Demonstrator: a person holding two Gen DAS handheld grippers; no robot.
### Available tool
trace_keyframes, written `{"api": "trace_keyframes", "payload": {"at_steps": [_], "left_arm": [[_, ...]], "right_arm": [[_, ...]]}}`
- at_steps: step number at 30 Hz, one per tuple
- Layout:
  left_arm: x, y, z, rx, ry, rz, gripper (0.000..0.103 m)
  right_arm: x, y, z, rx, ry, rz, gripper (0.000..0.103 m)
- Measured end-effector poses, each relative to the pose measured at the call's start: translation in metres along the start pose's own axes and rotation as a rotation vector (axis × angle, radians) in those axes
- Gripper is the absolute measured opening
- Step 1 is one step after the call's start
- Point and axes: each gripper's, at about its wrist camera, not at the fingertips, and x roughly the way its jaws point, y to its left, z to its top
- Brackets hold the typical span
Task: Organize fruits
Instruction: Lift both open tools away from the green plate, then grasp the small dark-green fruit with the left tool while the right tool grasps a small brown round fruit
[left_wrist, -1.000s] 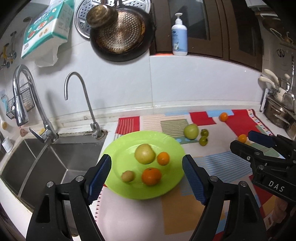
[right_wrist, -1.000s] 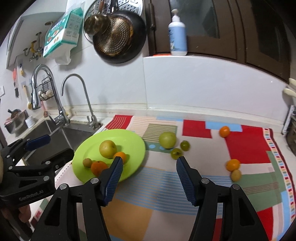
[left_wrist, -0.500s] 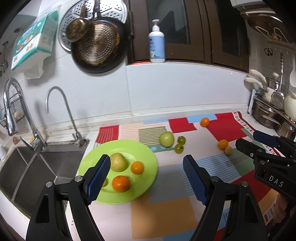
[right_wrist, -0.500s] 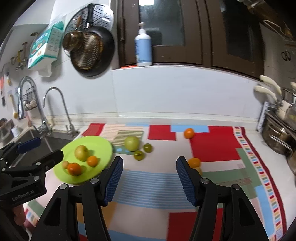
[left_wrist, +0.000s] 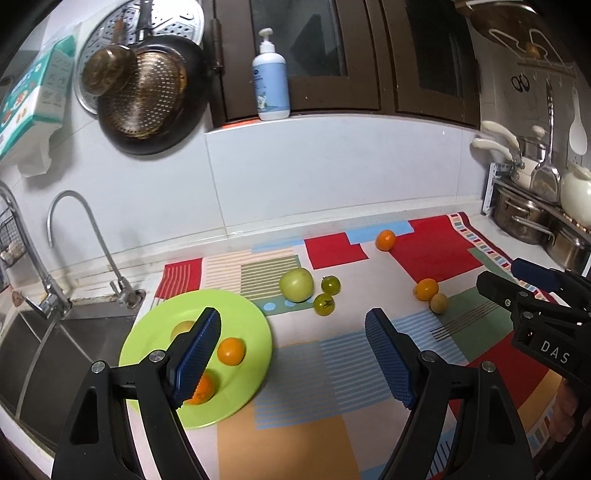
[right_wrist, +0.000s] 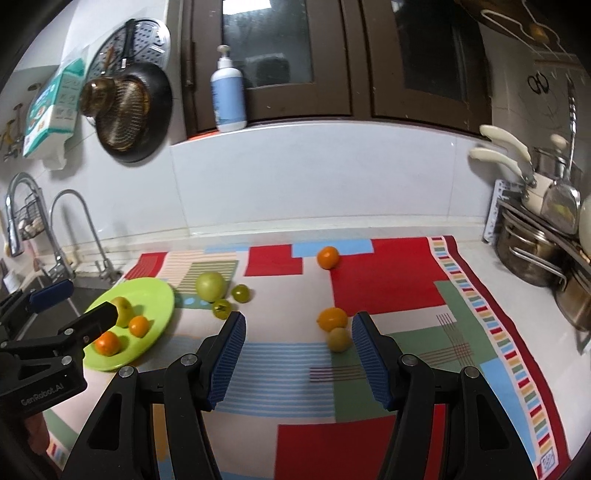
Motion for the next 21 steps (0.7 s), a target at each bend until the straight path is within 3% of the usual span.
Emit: {"api": "trace_keyframes", "payload": {"at_steps": [21], "left_arm": [[0.107,-0.015,-0.001,0.056,0.149,-0.038,0.076]], "right_arm": [[0.090,-0.030,-0.018,0.076,0.172,-0.043,0.061]]}}
